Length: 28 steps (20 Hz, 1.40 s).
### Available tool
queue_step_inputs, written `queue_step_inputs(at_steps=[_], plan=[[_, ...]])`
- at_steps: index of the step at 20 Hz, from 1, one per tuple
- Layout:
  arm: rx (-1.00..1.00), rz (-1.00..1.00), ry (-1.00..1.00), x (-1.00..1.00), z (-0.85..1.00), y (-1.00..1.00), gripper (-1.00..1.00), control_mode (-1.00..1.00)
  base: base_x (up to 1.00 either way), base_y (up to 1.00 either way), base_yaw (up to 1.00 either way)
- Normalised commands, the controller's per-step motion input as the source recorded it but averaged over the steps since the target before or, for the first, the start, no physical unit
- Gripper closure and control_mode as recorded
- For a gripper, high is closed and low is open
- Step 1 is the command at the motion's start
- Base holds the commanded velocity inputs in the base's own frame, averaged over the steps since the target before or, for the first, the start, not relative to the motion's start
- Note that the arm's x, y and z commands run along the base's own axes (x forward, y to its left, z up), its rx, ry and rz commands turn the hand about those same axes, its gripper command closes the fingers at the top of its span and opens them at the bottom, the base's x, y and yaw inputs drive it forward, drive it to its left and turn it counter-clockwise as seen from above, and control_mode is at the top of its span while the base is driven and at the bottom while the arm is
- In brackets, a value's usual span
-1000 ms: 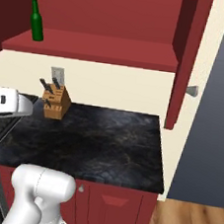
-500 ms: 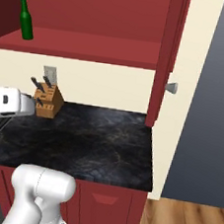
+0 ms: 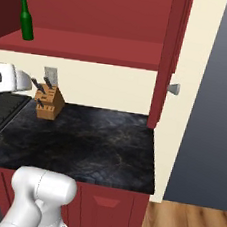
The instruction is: Open the cabinet directly in front. Then move the beer and the mug to the dining counter with the jar on it.
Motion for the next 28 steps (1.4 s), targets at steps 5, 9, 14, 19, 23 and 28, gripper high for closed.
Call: queue_step_inputs(at_steps=[5,9,14,19,23,28], plan=[[0.01,0.14,-0.23,-0.04,0.78,0.0,-1.0,-1.0,0.0,0.0,0.0],[0.0,0.21,-0.24,0.02,0.32,0.0,-1.0,-1.0,0.0,0.0,0.0],[0.0,0.26,-0.22,0.0,0.12,0.0,-1.0,-1.0,0.0,0.0,0.0],[0.01,0.12,-0.1,0.0,0.0,0.0,-1.0,-1.0,0.0,0.0,0.0],[0.01,0.0,-0.06,0.01,0.0,0.01,-1.0,-1.0,0.0,0.0,0.0],[0.08,0.0,-0.05,0.2,0.0,0.13,-1.0,-1.0,0.0,0.0,0.0]])
